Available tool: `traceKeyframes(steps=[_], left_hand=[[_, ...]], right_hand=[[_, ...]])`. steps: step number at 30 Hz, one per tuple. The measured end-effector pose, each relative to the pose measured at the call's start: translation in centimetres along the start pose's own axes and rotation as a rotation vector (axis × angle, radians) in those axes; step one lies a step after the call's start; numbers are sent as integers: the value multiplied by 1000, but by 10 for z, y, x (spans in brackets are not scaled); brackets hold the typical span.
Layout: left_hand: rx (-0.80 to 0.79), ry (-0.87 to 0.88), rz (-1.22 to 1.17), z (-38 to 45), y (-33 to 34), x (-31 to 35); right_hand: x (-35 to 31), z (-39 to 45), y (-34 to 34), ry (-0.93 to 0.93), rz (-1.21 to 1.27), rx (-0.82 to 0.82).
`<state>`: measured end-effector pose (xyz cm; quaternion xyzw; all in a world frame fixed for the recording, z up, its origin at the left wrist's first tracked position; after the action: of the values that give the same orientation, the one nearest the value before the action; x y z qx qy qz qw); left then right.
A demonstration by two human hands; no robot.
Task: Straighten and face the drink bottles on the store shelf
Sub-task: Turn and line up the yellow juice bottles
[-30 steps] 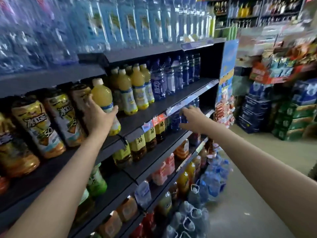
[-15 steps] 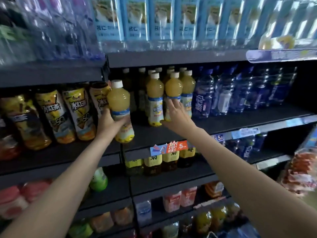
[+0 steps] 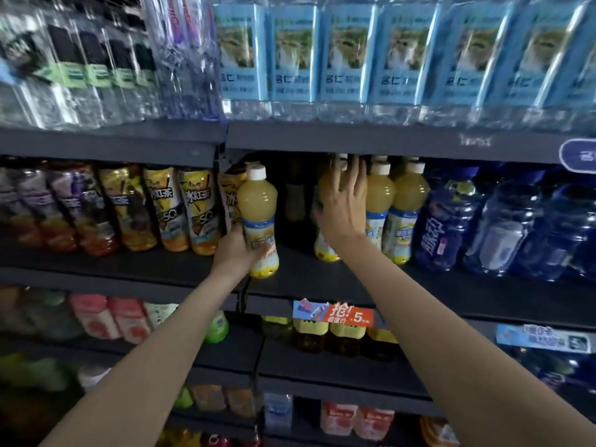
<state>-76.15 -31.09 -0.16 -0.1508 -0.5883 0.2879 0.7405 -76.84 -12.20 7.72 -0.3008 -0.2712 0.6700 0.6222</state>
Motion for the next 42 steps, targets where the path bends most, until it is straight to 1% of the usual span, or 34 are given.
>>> traceKeyframes(steps=[2, 3, 4, 5, 6, 7, 8, 11, 15, 19, 23, 26, 28, 31, 33, 34, 37, 38, 39, 40, 41, 42], left_hand=[[-3, 19, 34, 0, -8, 2], [-10, 15, 35, 0, -11, -1], [-20, 14, 23, 0, -15, -3], [-39, 14, 0, 0, -18, -6], [-63, 7, -23, 1, -20, -10], [-92, 6, -35, 3, -22, -13], [-128, 11, -27, 5, -22, -15], [-209, 93, 49, 14, -20, -14], [-299, 157, -50, 22, -22, -18], [-357, 199, -69, 28, -23, -21], [-330, 212, -129, 28, -23, -27], [-321, 198, -136, 30, -22, -30], [-328, 186, -81, 32, -21, -31], [-289, 186, 18, 31, -23, -30], [-265, 176, 34, 26, -24, -29], [-257, 170, 33, 25, -24, -29], [-237, 139, 20, 21, -23, -32], [-211, 122, 34, 19, -24, -35], [-150, 110, 56, 16, -28, -38], [-48, 105, 72, 9, -38, -39], [81, 137, 75, 0, -51, -35], [202, 212, 71, -12, -64, -26]], right_hand=[[-25, -7, -13, -135, 125, 150], [-39, -13, -11, -217, 217, 145], [-49, -19, -2, -250, 292, 54], [-54, -25, 17, -229, 372, -104], [-55, -29, 39, -160, 450, -254], [-52, -30, 55, -65, 513, -331], [-47, -28, 68, 31, 562, -356], [-39, -11, 94, 281, 672, -347], [-40, 12, 136, 492, 777, -402], [-34, 31, 165, 608, 758, -376], [-24, 39, 173, 727, 631, -327], [-33, 36, 167, 709, 655, -239], [-39, 23, 157, 660, 643, -215], [-35, -8, 137, 632, 626, -232], [-31, -26, 123, 626, 663, -266], [-31, -33, 111, 609, 698, -257], [-32, -33, 82, 566, 826, -131], [-35, -33, 73, 556, 853, -118], [-37, -34, 67, 550, 875, -117], [-37, -36, 62, 550, 892, -124], [-36, -38, 56, 543, 907, -124], [-34, -41, 49, 530, 922, -132]])
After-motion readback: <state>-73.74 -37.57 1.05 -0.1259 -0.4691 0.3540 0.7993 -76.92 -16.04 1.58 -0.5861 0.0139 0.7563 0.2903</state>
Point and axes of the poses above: each hand's wrist, its own z-axis towards the middle knuckle, its own y-axis out of the palm, x = y × z, the point moved 9 cm from there along z, towards the middle knuckle, and after that the axes turned 2 degrees about x, right-handed, at the moved point
